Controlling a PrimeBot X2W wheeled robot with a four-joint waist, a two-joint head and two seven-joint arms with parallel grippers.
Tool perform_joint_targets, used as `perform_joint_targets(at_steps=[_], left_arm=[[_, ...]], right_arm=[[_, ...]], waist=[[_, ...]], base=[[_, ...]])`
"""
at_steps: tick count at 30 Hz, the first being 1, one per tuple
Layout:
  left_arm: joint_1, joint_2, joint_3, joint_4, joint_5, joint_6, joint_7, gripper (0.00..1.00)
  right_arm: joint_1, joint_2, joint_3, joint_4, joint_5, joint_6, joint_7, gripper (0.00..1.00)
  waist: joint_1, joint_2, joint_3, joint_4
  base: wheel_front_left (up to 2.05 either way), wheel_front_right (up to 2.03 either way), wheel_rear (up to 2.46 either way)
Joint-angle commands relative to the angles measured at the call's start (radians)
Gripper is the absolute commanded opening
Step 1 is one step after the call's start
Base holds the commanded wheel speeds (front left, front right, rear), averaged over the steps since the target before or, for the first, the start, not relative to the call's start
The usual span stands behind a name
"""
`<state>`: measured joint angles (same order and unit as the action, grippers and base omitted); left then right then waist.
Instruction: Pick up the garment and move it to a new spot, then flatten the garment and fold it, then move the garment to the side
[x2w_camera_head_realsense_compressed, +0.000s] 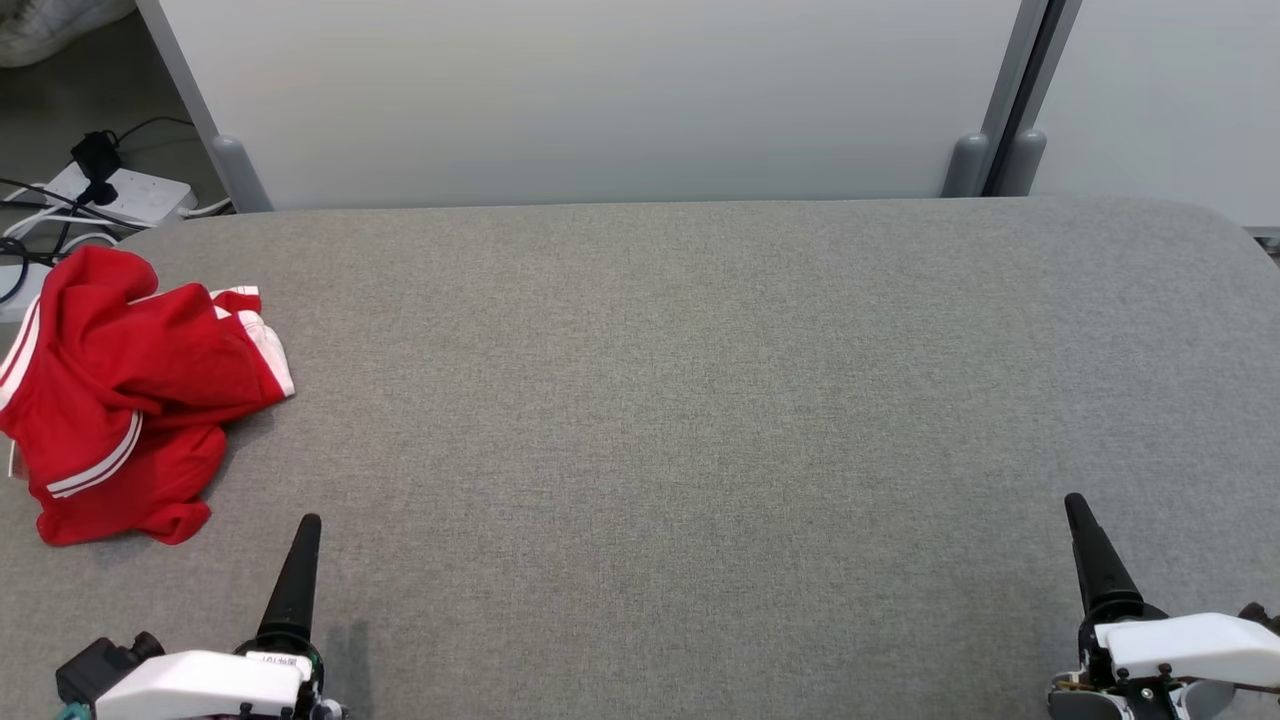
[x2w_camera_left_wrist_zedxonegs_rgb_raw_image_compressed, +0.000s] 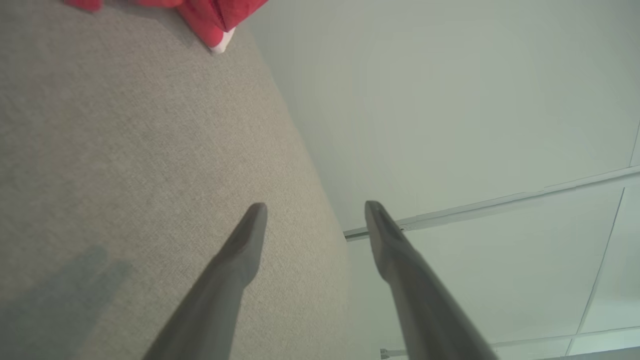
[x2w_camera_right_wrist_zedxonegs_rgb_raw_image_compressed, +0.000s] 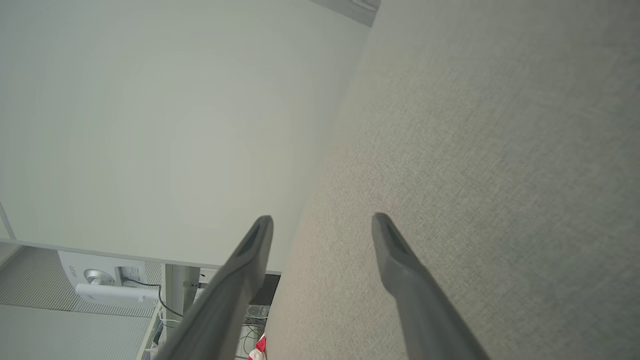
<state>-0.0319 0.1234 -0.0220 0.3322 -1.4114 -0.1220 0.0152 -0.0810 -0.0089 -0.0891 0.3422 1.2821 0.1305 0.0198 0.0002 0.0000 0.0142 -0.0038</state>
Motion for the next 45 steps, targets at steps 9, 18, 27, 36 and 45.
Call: perform_joint_targets(at_steps=[9,18,27,36,45], left_arm=[[-0.091,0.05,-0.008,-0.021,0.173,-0.003,-0.036,1.0],[-0.096,0.067,-0.015,-0.025,0.311,-0.004,-0.062,1.0],[-0.103,0.082,-0.024,-0.028,0.436,-0.004,-0.089,1.0],[-0.11,0.09,-0.024,-0.021,0.55,-0.005,-0.115,1.0],[-0.121,0.103,-0.021,-0.014,0.649,-0.005,-0.138,1.0]], right_arm=[[-0.081,-0.02,0.001,-0.007,-0.182,0.0,-0.04,1.0],[-0.102,-0.023,0.01,0.005,-0.315,0.0,-0.067,1.0],[-0.125,-0.025,0.0,0.024,-0.439,0.0,-0.093,1.0],[-0.146,-0.027,0.004,0.038,-0.548,0.0,-0.12,1.0],[-0.167,-0.029,0.015,0.041,-0.646,0.0,-0.143,1.0]], waist=[[-0.0002,0.0,0.004,-0.002],[-0.0002,0.0,0.004,-0.003],[-0.0002,0.0,0.004,-0.005],[-0.0002,0.0,0.004,-0.007],[-0.0002,0.0,0.003,-0.007]], base=[[0.0,0.0,0.0],[0.0,0.0,0.0],[0.0,0.0,0.0],[0.0,0.0,0.0],[0.0,0.0,0.0]])
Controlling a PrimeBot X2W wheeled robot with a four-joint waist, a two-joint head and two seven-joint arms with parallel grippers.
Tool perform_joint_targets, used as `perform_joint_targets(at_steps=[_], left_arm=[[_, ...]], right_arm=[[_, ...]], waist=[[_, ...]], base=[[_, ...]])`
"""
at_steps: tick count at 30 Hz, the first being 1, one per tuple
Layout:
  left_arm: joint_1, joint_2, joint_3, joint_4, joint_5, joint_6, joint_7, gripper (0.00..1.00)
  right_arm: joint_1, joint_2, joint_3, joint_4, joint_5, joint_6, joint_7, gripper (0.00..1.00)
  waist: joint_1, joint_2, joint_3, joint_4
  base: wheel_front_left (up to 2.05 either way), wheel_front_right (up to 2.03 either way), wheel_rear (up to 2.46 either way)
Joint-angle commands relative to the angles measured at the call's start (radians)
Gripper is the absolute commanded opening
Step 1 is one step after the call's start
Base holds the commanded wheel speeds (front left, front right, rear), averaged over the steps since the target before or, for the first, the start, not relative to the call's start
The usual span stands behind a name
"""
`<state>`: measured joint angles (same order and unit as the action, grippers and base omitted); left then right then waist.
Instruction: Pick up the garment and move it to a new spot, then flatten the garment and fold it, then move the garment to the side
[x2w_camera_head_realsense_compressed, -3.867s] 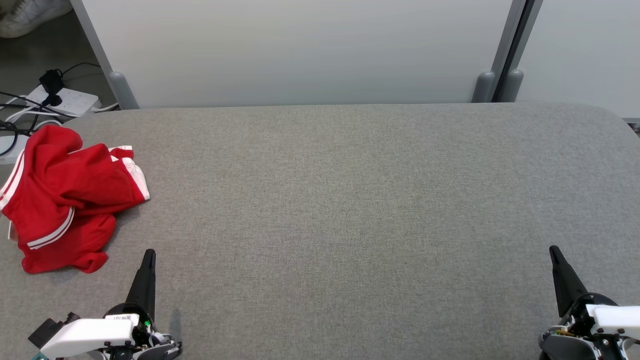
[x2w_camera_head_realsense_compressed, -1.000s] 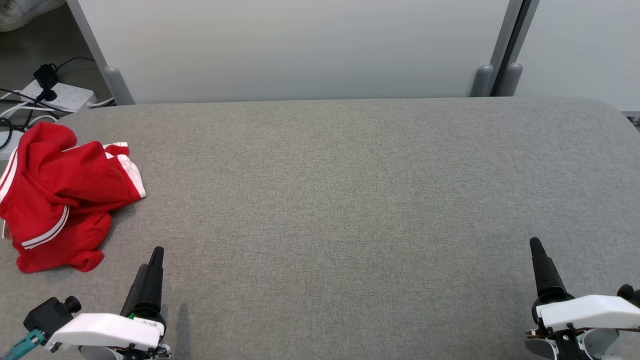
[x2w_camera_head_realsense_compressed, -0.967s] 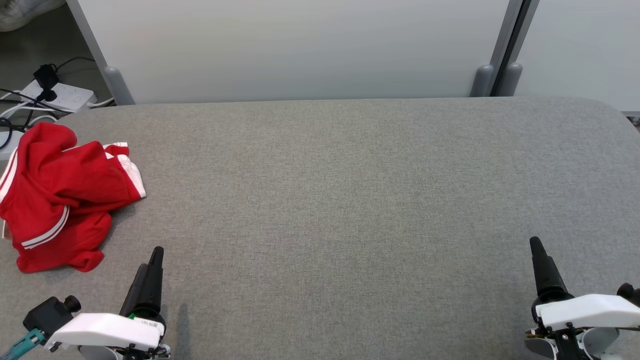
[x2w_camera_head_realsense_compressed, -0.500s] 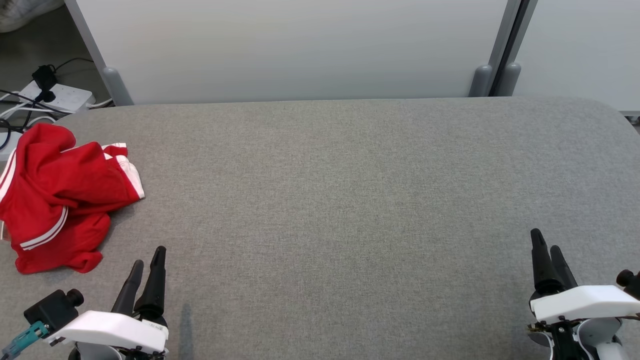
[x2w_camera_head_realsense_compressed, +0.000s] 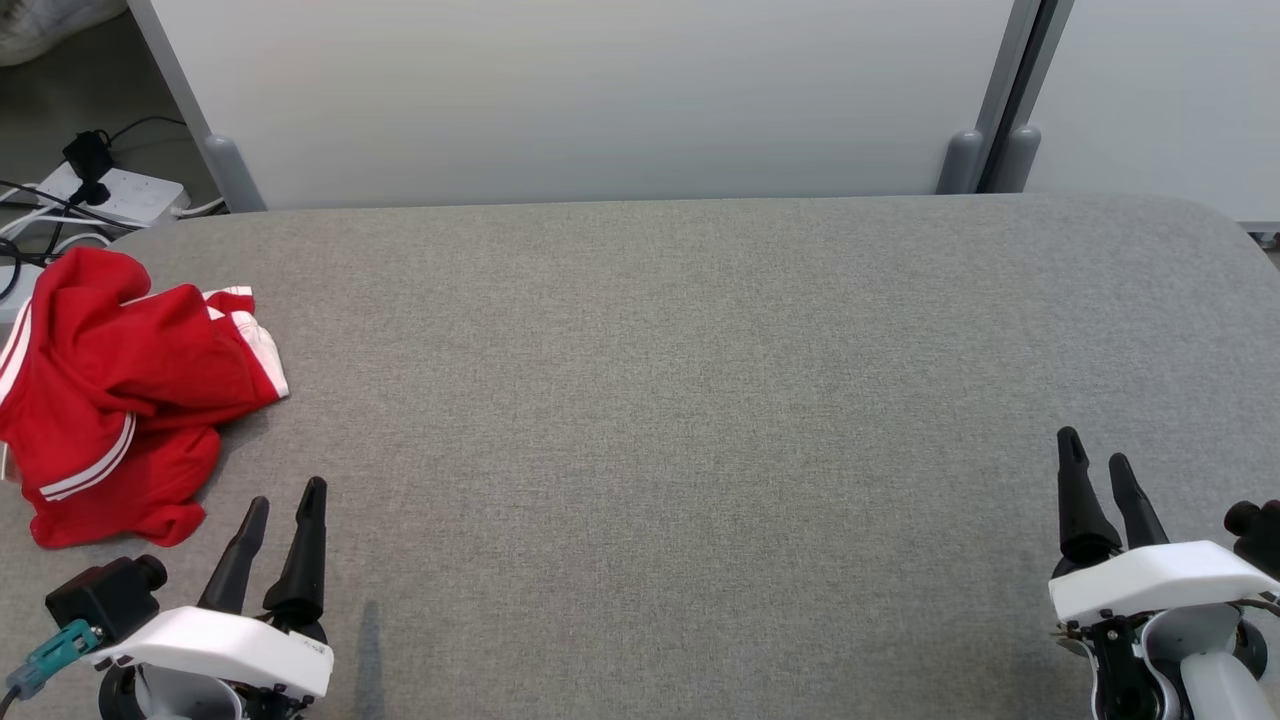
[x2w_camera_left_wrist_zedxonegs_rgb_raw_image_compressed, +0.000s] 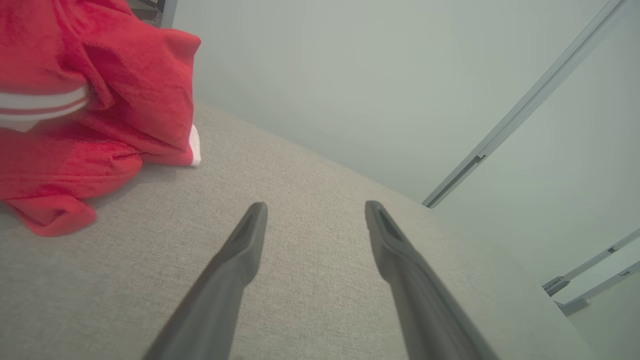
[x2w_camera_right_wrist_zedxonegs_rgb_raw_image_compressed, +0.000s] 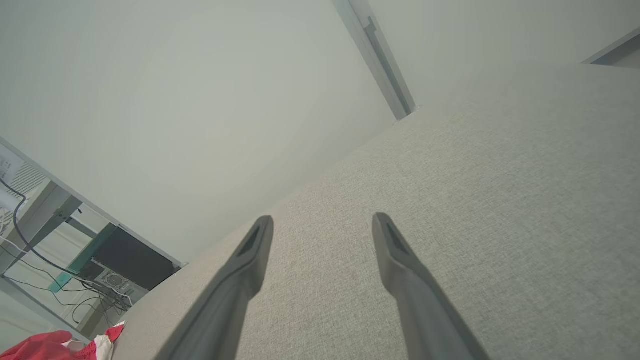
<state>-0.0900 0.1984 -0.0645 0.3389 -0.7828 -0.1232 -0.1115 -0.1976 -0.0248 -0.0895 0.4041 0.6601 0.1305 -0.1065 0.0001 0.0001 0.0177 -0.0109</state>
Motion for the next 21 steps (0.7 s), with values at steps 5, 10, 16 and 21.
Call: perform_joint_targets(at_steps=[5,10,16,21], left_arm=[[-0.072,0.039,0.018,-0.025,0.081,-0.005,-0.026,1.0],[-0.08,0.05,0.015,-0.027,0.148,-0.005,-0.041,1.0],[-0.093,0.055,0.014,-0.028,0.231,-0.005,-0.059,1.0],[-0.105,0.065,0.0,-0.021,0.294,-0.006,-0.073,1.0]], right_arm=[[-0.058,-0.015,0.022,-0.015,-0.089,0.0,-0.031,1.0],[-0.065,-0.016,0.029,-0.009,-0.153,0.0,-0.046,1.0],[-0.078,-0.017,0.04,-0.001,-0.23,0.0,-0.064,1.0],[-0.091,-0.019,0.051,0.006,-0.291,0.0,-0.078,1.0]], waist=[[-0.0001,-0.0001,-0.001,0.002],[-0.0001,-0.0001,0.0,0.002],[-0.0001,-0.0001,0.0,-0.001],[-0.0001,-0.0001,-0.001,-0.005]], base=[[0.0,0.0,0.0],[0.0,0.0,0.0],[0.0,0.0,0.0],[0.0,0.0,0.0]])
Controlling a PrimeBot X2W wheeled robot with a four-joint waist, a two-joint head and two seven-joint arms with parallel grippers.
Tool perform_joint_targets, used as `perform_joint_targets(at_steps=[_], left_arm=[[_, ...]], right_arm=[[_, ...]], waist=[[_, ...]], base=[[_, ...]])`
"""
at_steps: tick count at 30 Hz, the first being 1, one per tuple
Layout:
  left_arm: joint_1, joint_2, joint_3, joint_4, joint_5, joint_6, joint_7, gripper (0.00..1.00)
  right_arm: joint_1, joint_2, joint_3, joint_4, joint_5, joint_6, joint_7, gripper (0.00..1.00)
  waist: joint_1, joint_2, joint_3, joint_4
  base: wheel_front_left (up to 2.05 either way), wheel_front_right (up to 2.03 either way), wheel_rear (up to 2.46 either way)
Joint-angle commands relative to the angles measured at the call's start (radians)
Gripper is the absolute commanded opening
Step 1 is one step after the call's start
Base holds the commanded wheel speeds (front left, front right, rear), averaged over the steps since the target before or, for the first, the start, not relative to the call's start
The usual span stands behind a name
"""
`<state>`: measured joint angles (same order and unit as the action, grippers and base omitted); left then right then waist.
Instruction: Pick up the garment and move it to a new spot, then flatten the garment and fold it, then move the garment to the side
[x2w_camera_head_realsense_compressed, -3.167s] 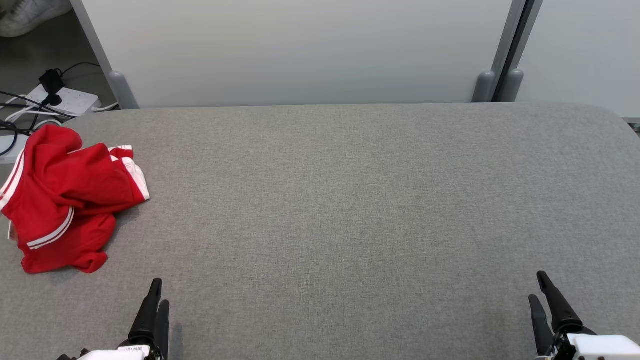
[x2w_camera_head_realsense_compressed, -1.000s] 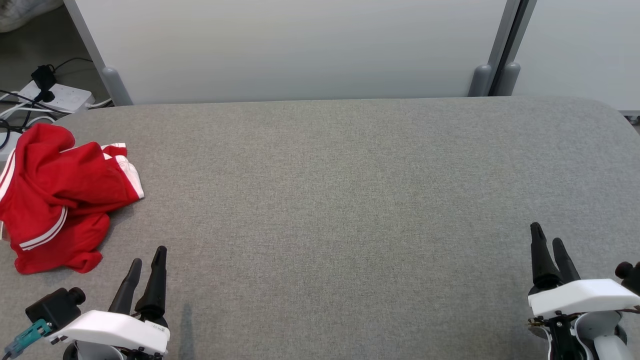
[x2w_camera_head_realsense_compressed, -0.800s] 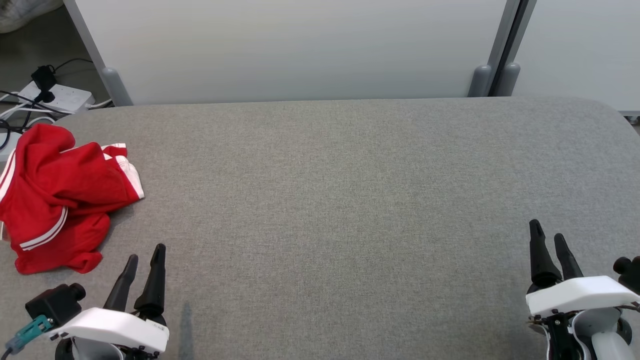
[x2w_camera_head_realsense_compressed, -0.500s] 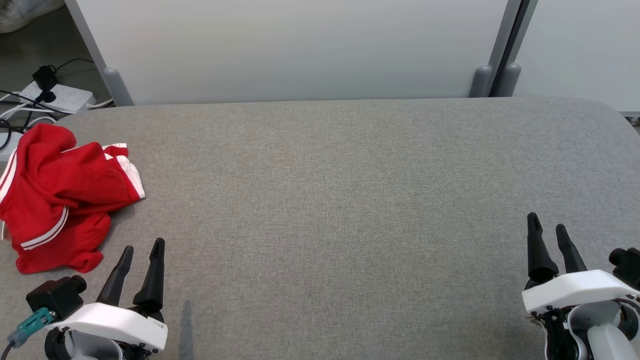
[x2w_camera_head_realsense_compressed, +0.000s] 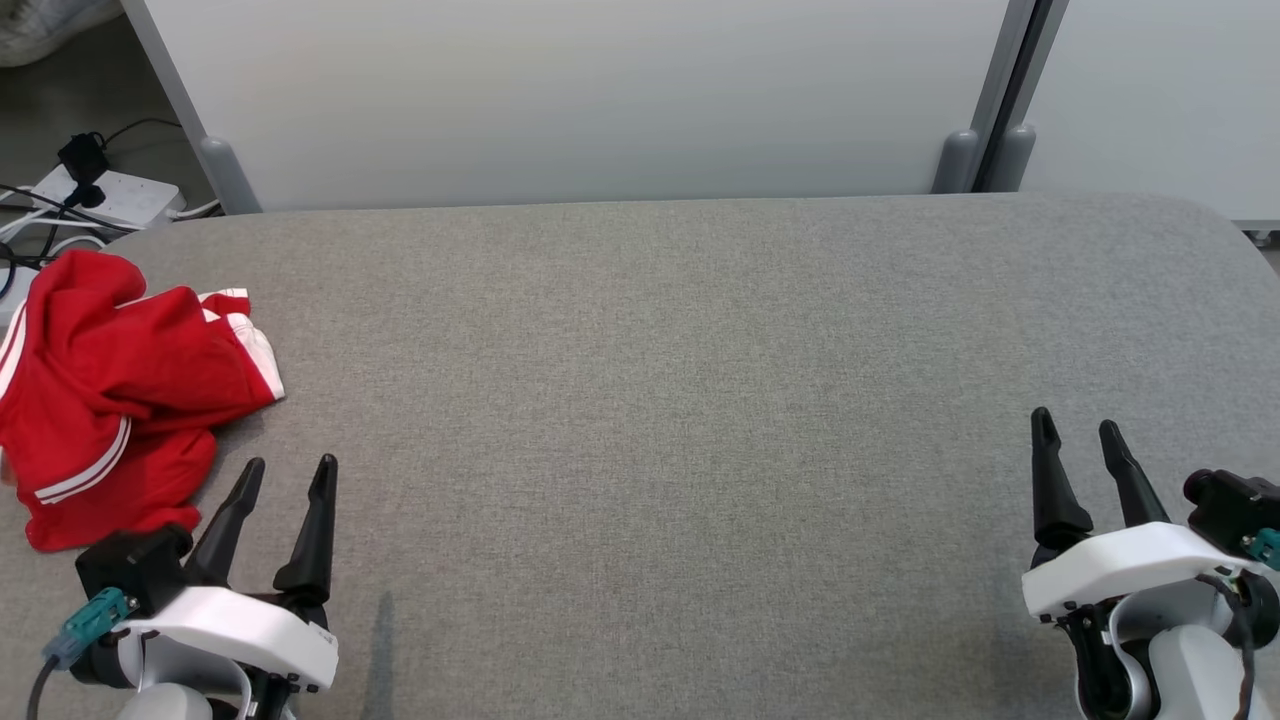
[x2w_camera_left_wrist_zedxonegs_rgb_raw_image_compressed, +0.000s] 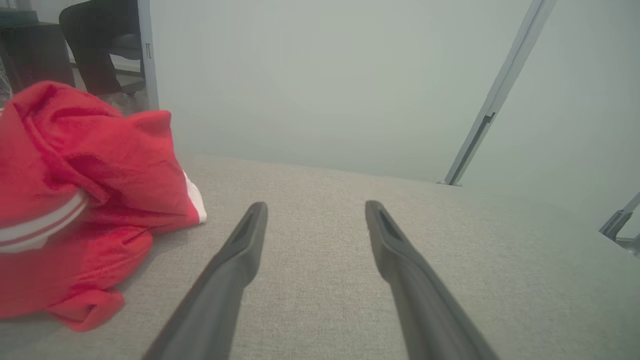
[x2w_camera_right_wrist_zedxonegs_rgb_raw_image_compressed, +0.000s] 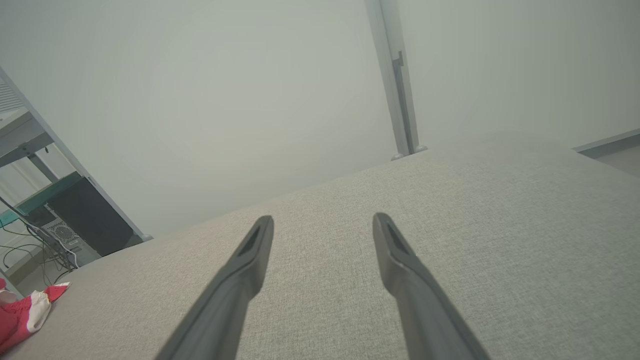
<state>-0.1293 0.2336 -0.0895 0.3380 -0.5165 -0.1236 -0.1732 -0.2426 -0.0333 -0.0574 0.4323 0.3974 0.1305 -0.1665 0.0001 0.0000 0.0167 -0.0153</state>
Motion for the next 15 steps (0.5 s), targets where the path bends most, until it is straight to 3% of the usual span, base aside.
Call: perform_joint_targets(at_steps=[1,15], left_arm=[[-0.067,0.031,0.023,-0.017,0.04,-0.005,-0.014,1.0],[-0.099,0.031,0.043,0.057,0.216,-0.006,-0.061,1.0]], right_arm=[[-0.048,-0.011,0.022,-0.021,-0.04,0.0,-0.021,1.0],[-0.079,-0.015,0.028,-0.009,-0.238,0.0,-0.068,1.0]], waist=[[-0.0001,0.0,0.0,-0.001],[-0.0001,0.0,0.003,-0.001]], base=[[0.0,0.0,0.0],[0.0,0.0,0.0]])
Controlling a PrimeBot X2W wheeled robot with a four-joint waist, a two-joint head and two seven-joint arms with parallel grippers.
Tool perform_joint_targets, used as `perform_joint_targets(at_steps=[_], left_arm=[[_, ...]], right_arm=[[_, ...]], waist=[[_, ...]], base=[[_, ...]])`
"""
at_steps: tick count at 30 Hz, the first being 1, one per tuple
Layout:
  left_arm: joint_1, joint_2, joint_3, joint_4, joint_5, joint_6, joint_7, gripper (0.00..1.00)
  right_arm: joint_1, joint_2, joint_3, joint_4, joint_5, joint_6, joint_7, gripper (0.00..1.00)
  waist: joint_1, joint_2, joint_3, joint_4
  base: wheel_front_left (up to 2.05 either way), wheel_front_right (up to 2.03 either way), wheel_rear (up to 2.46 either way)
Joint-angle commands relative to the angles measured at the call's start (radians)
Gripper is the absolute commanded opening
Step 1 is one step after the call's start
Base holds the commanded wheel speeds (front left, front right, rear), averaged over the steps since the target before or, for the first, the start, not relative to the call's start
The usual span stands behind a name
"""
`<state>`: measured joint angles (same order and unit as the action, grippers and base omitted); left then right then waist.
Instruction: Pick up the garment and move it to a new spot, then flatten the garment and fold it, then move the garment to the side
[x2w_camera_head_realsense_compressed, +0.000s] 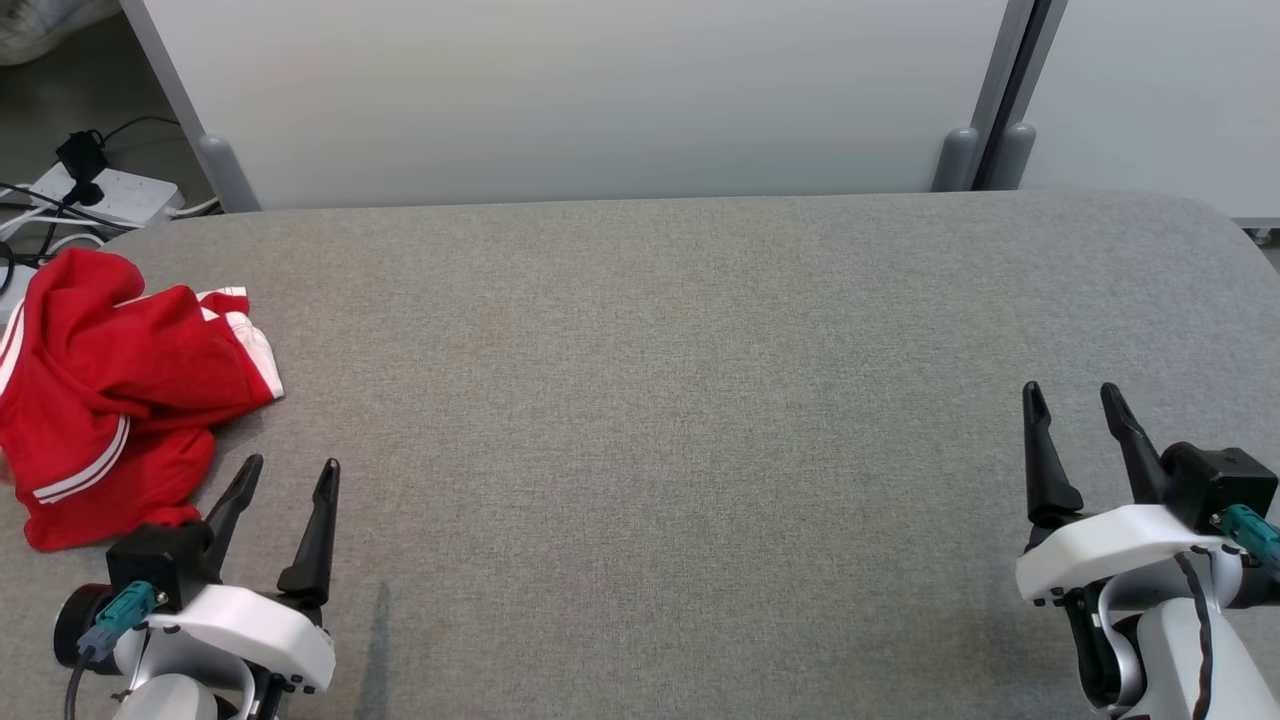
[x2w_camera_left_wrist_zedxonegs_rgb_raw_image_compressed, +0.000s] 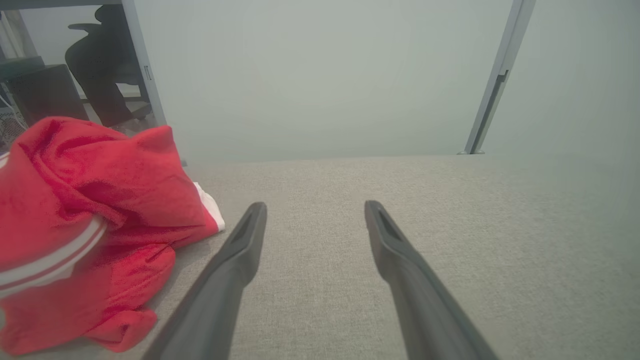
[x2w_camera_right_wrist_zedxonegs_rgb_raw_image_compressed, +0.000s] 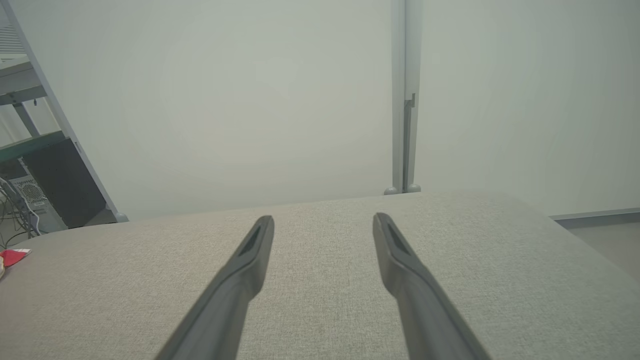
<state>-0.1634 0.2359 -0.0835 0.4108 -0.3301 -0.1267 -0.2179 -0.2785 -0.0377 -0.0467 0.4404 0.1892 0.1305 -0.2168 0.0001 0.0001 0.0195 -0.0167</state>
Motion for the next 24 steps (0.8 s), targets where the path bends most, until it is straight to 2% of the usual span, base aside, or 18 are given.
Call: perform_joint_targets(at_steps=[1,11,24], left_arm=[[-0.067,0.029,0.041,-0.012,0.043,-0.003,-0.019,1.0],[-0.078,0.032,0.073,0.017,0.161,-0.004,-0.044,1.0],[-0.081,0.002,0.149,0.039,0.206,-0.004,-0.044,1.0]], right_arm=[[-0.045,-0.01,0.012,-0.016,-0.044,0.0,-0.021,1.0],[-0.052,-0.013,-0.011,-0.018,-0.156,0.0,-0.045,1.0],[-0.049,-0.013,-0.007,-0.021,-0.156,0.0,-0.045,1.0]], waist=[[0.0,-0.0001,0.0,0.0],[0.0,-0.0001,-0.005,-0.006],[0.0,-0.0001,-0.009,-0.003]], base=[[0.0,0.0,0.0],[0.0,0.0,0.0],[0.0,0.0,0.0]])
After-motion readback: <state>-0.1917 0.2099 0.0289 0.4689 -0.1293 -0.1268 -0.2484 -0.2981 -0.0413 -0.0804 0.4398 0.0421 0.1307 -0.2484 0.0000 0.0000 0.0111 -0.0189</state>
